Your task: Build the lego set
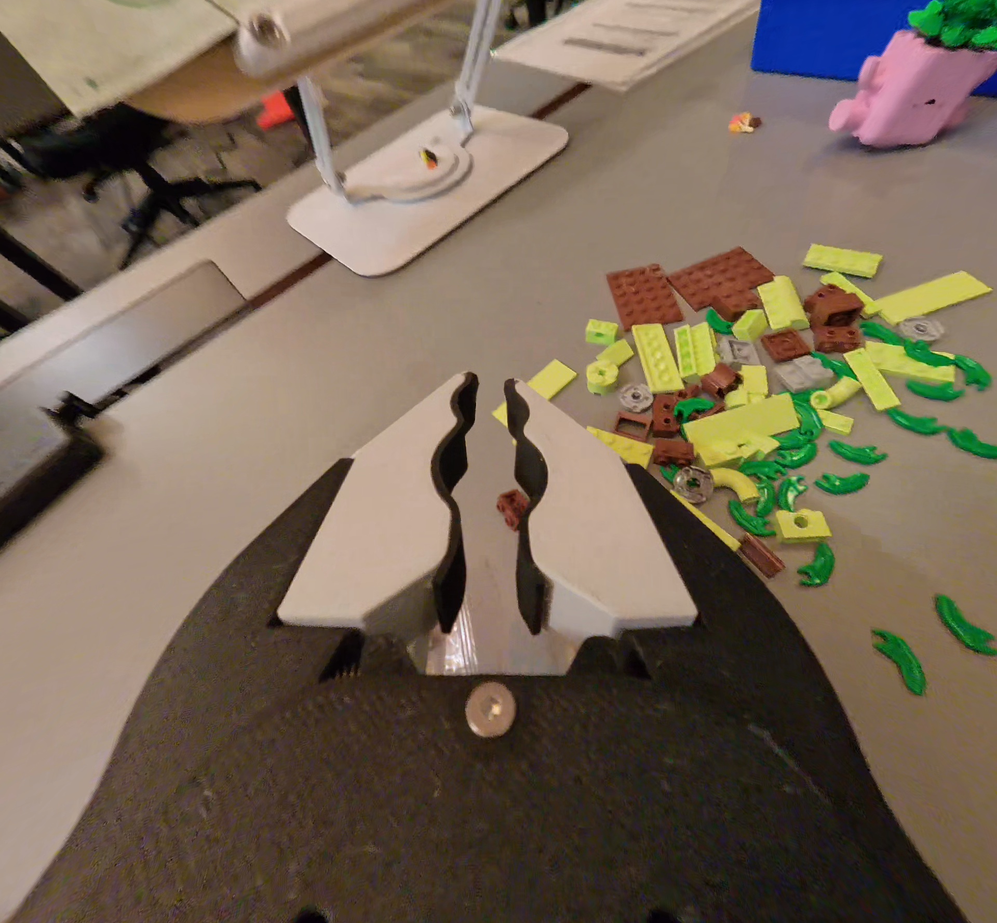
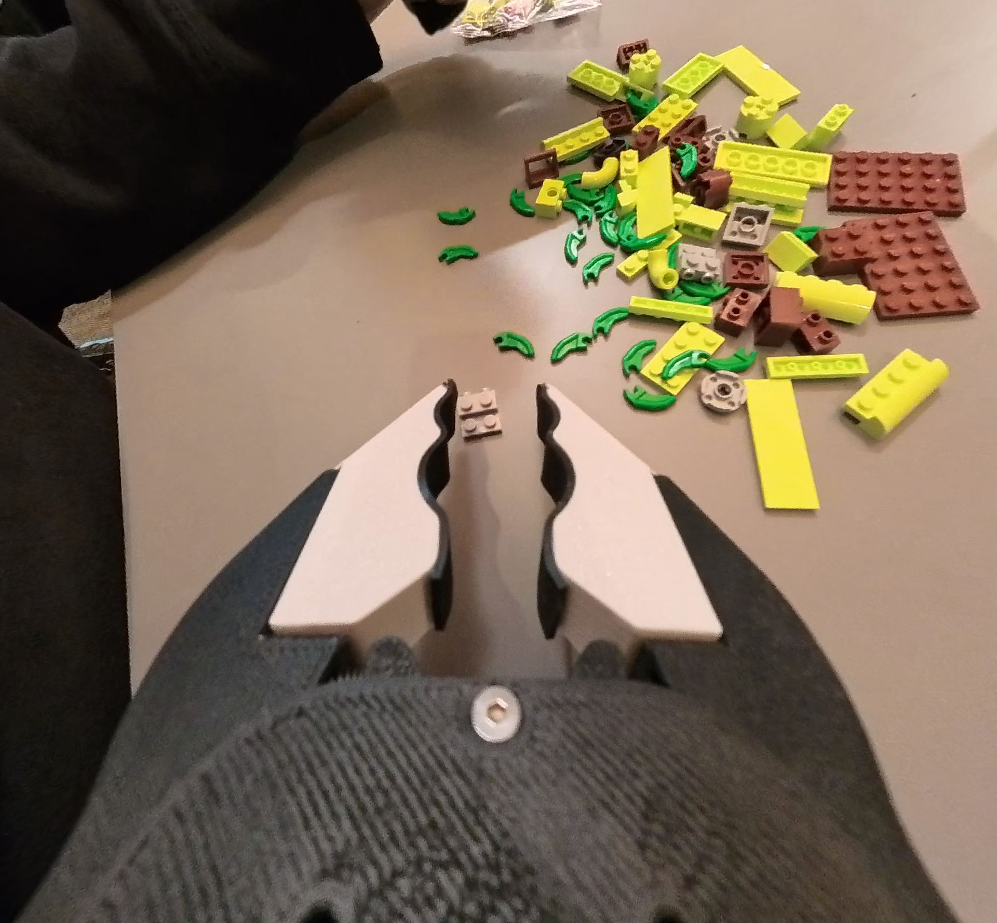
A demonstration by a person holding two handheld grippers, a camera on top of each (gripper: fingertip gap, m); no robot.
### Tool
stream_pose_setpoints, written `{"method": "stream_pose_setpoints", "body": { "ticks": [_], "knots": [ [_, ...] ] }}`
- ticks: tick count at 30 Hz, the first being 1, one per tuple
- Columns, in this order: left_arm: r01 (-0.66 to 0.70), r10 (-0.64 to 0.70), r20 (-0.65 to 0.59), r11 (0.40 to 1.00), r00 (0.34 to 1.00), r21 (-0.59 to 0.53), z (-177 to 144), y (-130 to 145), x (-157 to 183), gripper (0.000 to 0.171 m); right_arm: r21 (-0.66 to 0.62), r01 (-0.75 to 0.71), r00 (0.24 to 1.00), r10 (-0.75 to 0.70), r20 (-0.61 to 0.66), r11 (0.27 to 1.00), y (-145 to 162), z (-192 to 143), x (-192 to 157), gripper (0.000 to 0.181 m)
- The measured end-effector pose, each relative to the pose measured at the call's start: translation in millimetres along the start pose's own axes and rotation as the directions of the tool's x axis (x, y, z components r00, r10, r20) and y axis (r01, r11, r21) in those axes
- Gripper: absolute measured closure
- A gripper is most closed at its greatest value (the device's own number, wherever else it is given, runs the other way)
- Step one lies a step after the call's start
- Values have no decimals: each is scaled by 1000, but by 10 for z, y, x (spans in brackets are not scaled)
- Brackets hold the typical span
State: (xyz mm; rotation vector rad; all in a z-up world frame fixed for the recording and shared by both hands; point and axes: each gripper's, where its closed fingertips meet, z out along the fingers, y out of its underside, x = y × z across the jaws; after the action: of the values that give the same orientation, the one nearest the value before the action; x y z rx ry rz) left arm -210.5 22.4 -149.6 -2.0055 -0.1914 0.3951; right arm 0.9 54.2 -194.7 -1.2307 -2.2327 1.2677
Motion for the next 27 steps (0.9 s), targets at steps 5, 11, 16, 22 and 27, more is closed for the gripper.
{"method": "stream_pose_setpoints", "body": {
  "ticks": [5, 11, 16, 22, 27],
  "knots": [
    [92, -87, 45, 986, 995, -142, 0, 258, -184, 171, 0, -3, 1000, 3, -7, 1000, -1, 2, 12, 153],
    [124, -119, 43, 982, 992, -144, -53, 308, -259, 171, 2, -10, 1000, 10, -11, 1000, -5, 0, 26, 155],
    [121, -122, 4, 987, 993, -110, -32, 242, -180, 171, 1, -10, 1000, 10, -12, 1000, -3, 1, 27, 156],
    [127, -134, -55, 986, 989, -108, 24, 224, -50, 171, 4, -11, 1000, 11, -12, 1000, -7, -2, 28, 156],
    [124, -137, -146, 988, 980, -93, 63, 165, 141, 171, 2, -12, 1000, 12, -13, 1000, -3, 0, 31, 157]
  ]
}}
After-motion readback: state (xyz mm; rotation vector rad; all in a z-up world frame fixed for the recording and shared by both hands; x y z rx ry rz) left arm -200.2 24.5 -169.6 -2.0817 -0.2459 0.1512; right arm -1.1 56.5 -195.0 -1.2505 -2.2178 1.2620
